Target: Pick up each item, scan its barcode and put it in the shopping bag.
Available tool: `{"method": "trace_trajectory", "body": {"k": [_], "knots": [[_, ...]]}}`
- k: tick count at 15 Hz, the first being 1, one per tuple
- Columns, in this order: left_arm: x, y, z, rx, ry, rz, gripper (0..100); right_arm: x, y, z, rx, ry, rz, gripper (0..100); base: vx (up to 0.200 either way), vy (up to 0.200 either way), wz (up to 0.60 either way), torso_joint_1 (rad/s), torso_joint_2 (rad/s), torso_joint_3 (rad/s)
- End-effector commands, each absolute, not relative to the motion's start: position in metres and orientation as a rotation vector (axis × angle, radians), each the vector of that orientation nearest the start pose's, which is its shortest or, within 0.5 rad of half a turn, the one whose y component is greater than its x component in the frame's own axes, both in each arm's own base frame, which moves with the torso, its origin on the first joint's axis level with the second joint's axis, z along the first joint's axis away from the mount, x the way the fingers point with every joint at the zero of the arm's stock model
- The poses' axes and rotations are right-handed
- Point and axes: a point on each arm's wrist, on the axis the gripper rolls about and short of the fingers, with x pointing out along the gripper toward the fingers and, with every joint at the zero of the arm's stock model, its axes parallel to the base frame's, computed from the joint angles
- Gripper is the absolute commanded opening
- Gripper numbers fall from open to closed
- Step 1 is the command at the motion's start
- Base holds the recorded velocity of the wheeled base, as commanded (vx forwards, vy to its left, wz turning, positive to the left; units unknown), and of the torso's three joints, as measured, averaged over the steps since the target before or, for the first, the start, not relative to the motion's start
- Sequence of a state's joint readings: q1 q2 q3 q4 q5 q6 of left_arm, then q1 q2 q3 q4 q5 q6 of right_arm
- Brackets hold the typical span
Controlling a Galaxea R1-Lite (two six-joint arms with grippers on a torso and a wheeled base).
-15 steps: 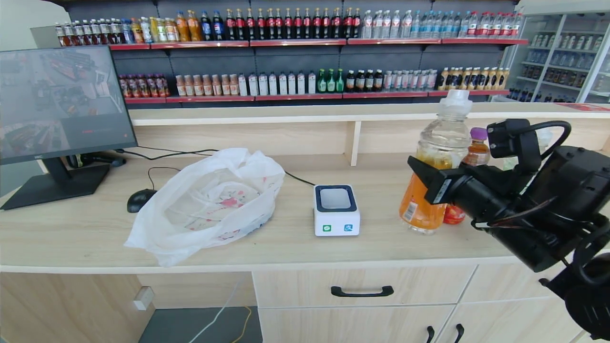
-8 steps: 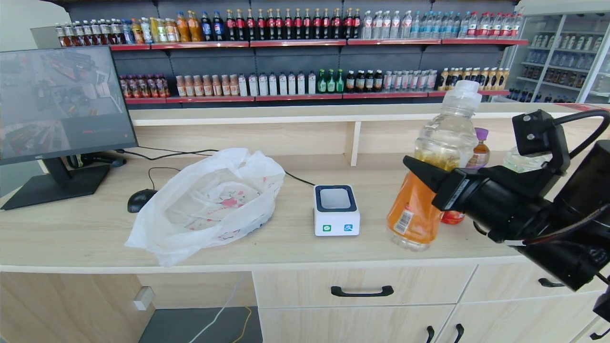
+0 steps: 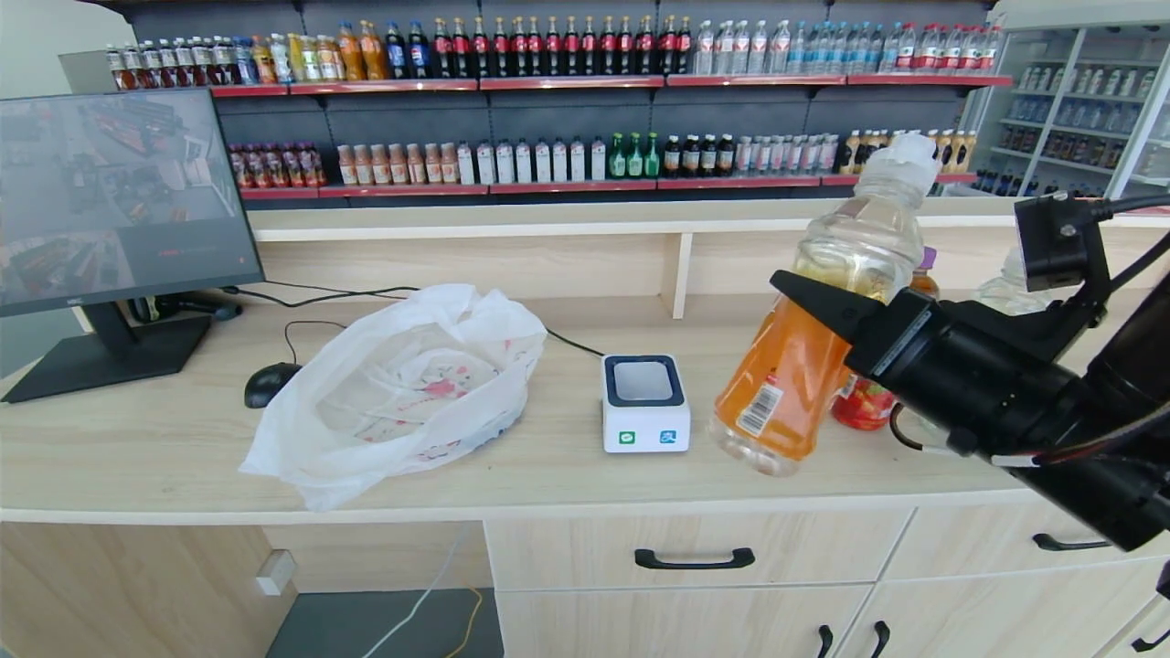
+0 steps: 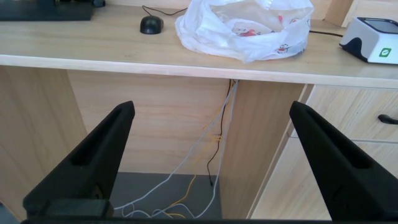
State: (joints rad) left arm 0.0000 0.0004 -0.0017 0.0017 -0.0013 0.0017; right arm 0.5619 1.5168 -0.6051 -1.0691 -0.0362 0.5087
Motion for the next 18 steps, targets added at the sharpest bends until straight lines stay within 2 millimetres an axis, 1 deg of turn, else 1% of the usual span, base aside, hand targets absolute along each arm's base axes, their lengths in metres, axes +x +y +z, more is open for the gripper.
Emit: {"method": "trace_trajectory", "body": {"k": [1,3,5,6,8,10,11,15,18], "knots": [[-0.023,0.000,0.076,0.002,0.000,-0.002,100,0.209,0.140,0.227,0.585,-0.003,0.598,0,0.000,0.000,0.00,0.000,0.00,0.000],[-0.023,0.000,0.076,0.002,0.000,-0.002,100,0.203,0.146,0.229,0.632,0.012,0.634,0,0.000,0.000,0.00,0.000,0.00,0.000],[-0.023,0.000,0.076,0.002,0.000,-0.002,100,0.186,0.152,0.233,0.665,0.033,0.733,0,0.000,0.000,0.00,0.000,0.00,0.000],[-0.023,0.000,0.076,0.002,0.000,-0.002,100,0.181,0.152,0.235,0.681,0.037,0.757,0,0.000,0.000,0.00,0.000,0.00,0.000],[-0.023,0.000,0.076,0.002,0.000,-0.002,100,0.169,0.149,0.245,0.745,0.037,0.829,0,0.000,0.000,0.00,0.000,0.00,0.000],[-0.023,0.000,0.075,0.002,0.002,-0.002,100,0.163,0.144,0.256,0.819,0.002,0.861,0,0.000,0.000,0.00,0.000,0.00,0.000],[-0.023,0.000,0.076,0.002,0.000,-0.002,100,0.161,0.143,0.259,0.827,-0.014,0.880,0,0.000,0.000,0.00,0.000,0.00,0.000],[-0.023,0.000,0.076,0.000,0.000,-0.002,100,0.150,0.147,0.261,0.865,-0.057,0.956,0,0.000,0.000,0.00,0.000,0.00,0.000],[-0.023,0.000,0.076,0.002,0.000,-0.002,100,0.144,0.153,0.259,0.873,-0.032,0.992,0,0.000,0.000,0.00,0.000,0.00,0.000]]}}
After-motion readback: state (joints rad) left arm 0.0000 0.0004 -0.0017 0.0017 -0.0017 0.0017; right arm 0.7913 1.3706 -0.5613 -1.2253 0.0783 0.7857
